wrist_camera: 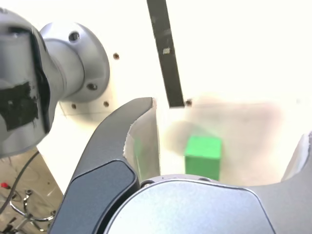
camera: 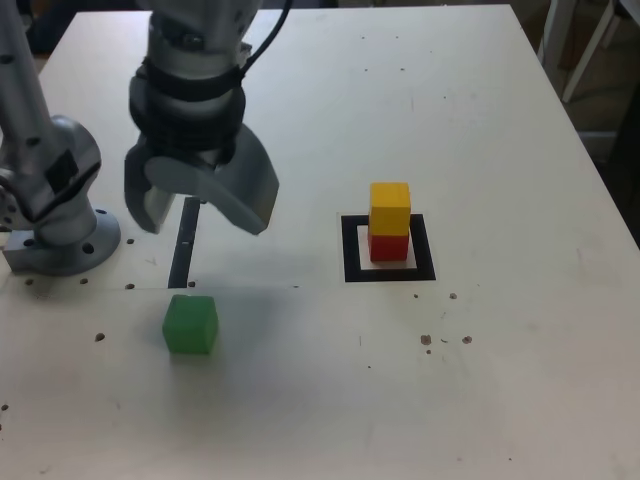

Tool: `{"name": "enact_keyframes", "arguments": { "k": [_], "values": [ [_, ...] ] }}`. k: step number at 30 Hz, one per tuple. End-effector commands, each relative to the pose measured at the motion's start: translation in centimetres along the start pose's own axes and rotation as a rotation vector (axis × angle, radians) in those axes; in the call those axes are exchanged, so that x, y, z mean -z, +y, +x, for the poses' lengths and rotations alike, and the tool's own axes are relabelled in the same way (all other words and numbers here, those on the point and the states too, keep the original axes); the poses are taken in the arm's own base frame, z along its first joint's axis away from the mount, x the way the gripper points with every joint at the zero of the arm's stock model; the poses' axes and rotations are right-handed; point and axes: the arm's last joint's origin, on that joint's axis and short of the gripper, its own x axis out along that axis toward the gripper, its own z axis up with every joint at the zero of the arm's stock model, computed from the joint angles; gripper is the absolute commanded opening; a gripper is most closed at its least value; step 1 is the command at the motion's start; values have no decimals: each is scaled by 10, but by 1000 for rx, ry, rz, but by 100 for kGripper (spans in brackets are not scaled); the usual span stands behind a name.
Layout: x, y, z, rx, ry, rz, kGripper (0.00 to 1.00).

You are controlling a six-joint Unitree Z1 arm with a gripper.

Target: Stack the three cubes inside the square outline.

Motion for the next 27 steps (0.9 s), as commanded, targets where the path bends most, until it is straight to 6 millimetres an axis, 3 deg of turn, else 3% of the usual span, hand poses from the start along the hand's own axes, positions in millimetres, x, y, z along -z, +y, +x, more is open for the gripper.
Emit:
{"name": "enact_keyframes", "arguments": {
  "k": [1,9,18,27],
  "values": [
    [4,-8,2,8,2,13,100],
    [8,-31,12,51,9,54,99],
    [-6,-52,33,95,36,90,98],
    [-13,-57,48,116,64,100,87]
  ]
}}
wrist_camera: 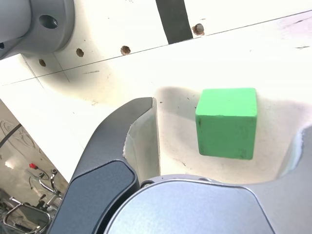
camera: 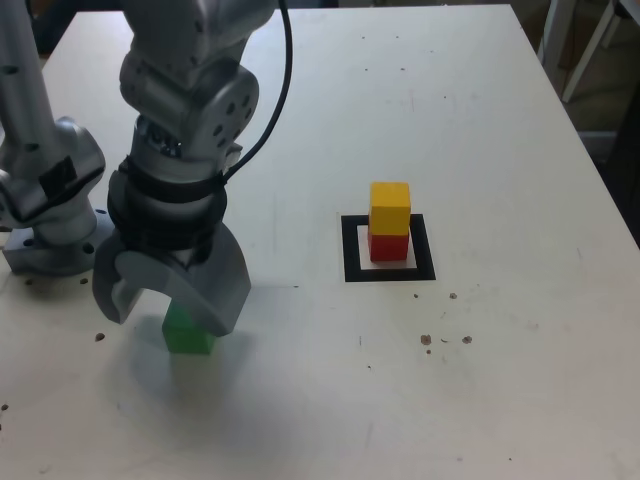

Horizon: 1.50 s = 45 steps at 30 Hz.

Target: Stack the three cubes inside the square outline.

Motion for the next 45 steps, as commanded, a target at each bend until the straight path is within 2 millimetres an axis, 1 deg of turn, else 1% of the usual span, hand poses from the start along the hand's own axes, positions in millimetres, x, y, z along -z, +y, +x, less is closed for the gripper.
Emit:
{"name": "enact_keyframes", "arguments": {
  "k": [1,9,13,16,22,24,34,38,41,45],
  "values": [
    [-2,-1,4,6,6,6,85],
    [-9,-4,8,27,-1,22,75],
    [-11,-5,9,27,-1,23,66],
    [-12,-5,9,27,-1,23,57],
    [-14,-5,10,27,-18,25,35],
    [-14,-5,10,27,-23,26,31],
    [-14,-5,10,25,-23,26,30],
    [-13,-4,7,15,-27,25,30],
    [-13,-3,-4,-15,-33,18,30],
    [-15,3,-24,-59,-31,-8,30]
  ]
}}
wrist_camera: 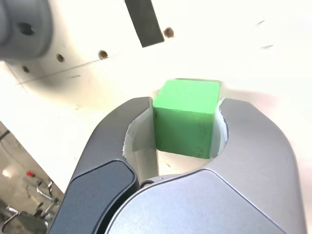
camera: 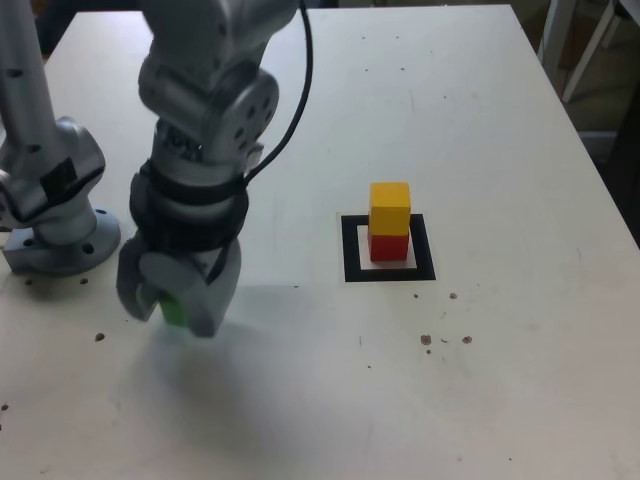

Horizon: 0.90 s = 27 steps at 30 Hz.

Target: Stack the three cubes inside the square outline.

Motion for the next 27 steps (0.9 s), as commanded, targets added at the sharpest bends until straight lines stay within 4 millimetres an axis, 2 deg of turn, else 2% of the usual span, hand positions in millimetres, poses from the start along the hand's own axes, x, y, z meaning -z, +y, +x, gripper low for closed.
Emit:
{"name": "enact_keyframes", "arguments": {
  "k": [1,8,14,19,27],
  "values": [
    [0,6,-13,-15,0,-15,30],
    [-11,25,-44,-19,-19,-28,30],
    [-24,44,-79,0,-45,-31,30],
    [-39,61,-103,11,-68,-37,30],
    [-72,93,-117,32,-89,-53,30]
  ]
}}
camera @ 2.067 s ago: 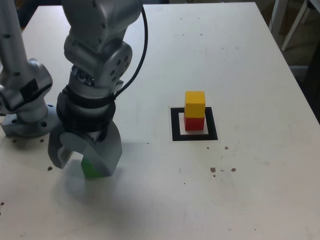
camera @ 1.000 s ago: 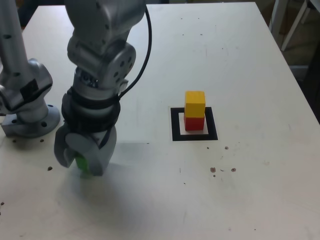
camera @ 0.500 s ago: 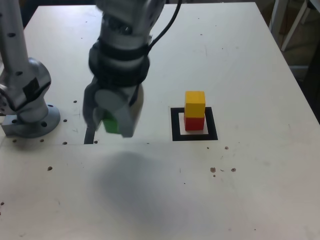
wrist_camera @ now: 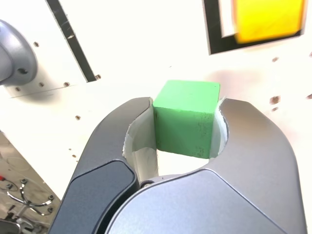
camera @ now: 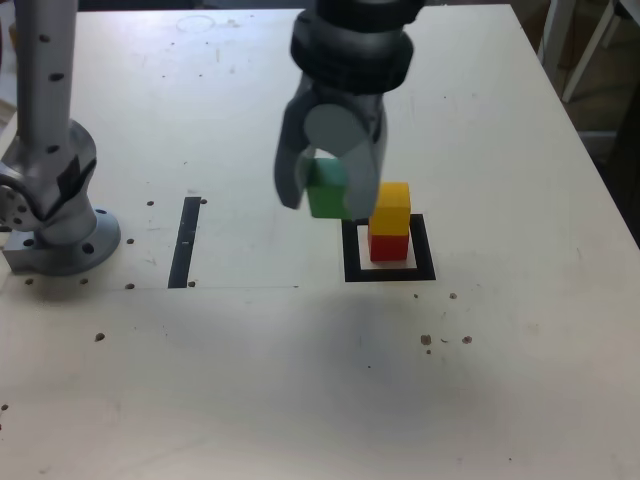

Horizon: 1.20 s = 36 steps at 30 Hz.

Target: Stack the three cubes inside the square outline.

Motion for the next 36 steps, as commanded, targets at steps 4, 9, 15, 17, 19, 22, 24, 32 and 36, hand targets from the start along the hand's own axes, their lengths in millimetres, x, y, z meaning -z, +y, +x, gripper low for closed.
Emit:
{"name": "enact_keyframes", "arguments": {
  "k": [4,9,15,17,19,22,24,32,36],
  "values": [
    [-14,18,0,11,5,-14,30],
    [-26,35,1,22,-2,-28,30],
    [-33,48,2,26,-8,-38,30],
    [-34,51,3,27,-6,-41,30],
    [-35,54,4,28,-4,-43,30],
    [-37,56,5,29,-1,-44,30],
    [-38,56,6,29,-1,-44,30],
    [-41,57,7,25,0,-44,32],
    [-41,58,8,22,3,-46,59]
  ]
}}
